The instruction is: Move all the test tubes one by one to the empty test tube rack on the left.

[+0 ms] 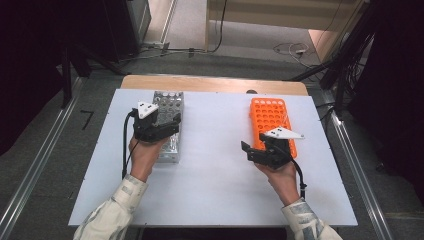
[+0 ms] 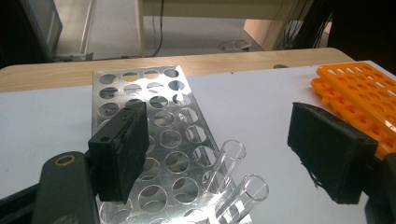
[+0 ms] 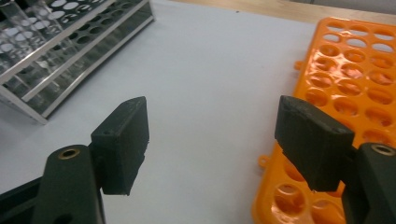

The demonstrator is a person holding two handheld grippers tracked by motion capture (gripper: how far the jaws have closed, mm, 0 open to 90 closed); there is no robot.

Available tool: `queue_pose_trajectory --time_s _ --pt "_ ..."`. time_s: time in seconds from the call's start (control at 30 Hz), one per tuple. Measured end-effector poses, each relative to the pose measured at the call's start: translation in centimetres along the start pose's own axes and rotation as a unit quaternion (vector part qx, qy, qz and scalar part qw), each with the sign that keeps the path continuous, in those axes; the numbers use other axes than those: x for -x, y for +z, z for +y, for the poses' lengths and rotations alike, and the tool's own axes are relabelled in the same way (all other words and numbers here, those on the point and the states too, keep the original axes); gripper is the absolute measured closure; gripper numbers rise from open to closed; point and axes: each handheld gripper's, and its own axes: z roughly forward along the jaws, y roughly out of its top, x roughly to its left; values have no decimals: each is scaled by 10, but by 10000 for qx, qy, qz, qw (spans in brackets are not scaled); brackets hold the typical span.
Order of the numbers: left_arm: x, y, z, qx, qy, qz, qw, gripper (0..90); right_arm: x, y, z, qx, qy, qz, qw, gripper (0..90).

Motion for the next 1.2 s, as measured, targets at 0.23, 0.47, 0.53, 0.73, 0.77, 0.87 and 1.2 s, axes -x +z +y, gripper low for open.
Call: queue_pose_trajectory --time_s 0.23,0.47,0.53,0.73,0.77,0.87,1.2 --pt "-1 0 -2 -28 23 33 10000 203 23 -5 0 80 101 -318 9994 257" --pt "-3 -4 -4 -15 5 68 10000 203 47 -8 -1 137 276 -594 9978 259" --pt "-4 -5 -4 -2 -6 87 10000 204 51 -8 -1 126 310 -662 9972 260" --pt "-5 -10 -6 14 -15 106 9999 204 70 -7 -2 111 443 -908 9948 265" --pt "-5 -11 -6 27 -30 115 9999 204 73 -7 -2 103 445 -957 9944 266" --pt "-6 -15 -7 40 -32 130 9999 205 81 -4 -2 94 485 -1068 9930 274" --pt "-11 -21 -11 21 -61 227 9997 205 95 6 -1 51 473 -1206 9916 307"
